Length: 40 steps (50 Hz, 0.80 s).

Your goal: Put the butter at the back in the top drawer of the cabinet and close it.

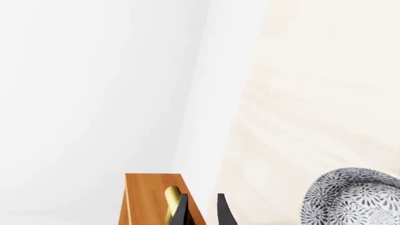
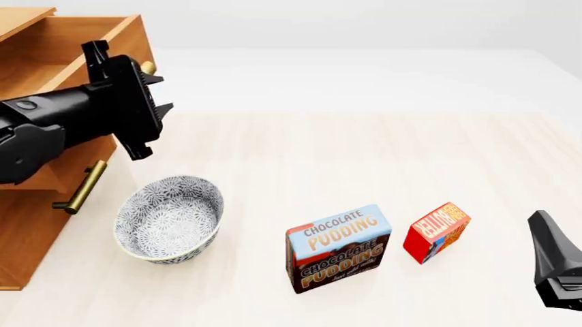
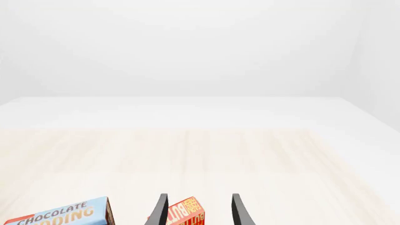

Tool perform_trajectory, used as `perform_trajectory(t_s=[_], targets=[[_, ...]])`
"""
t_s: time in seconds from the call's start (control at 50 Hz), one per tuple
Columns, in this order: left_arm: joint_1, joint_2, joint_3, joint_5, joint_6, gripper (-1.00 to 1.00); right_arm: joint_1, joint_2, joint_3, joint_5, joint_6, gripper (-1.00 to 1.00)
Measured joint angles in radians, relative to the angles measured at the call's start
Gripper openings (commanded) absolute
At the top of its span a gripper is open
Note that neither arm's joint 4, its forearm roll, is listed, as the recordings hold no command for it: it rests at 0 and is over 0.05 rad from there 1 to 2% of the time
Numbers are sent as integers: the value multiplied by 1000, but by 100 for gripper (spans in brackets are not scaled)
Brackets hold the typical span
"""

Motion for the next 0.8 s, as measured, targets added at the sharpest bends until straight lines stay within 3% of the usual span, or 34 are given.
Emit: perform_trajectory(t_s=[0.18,0.2,0.8], targets=[[-5,2,-10,19,-10,-100,0,0,0,0,0,100],[-7,3,-14,25,-15,100,0,0,0,0,0,100],[-40,29,-121,152,-91,100,0,0,0,0,0,100]])
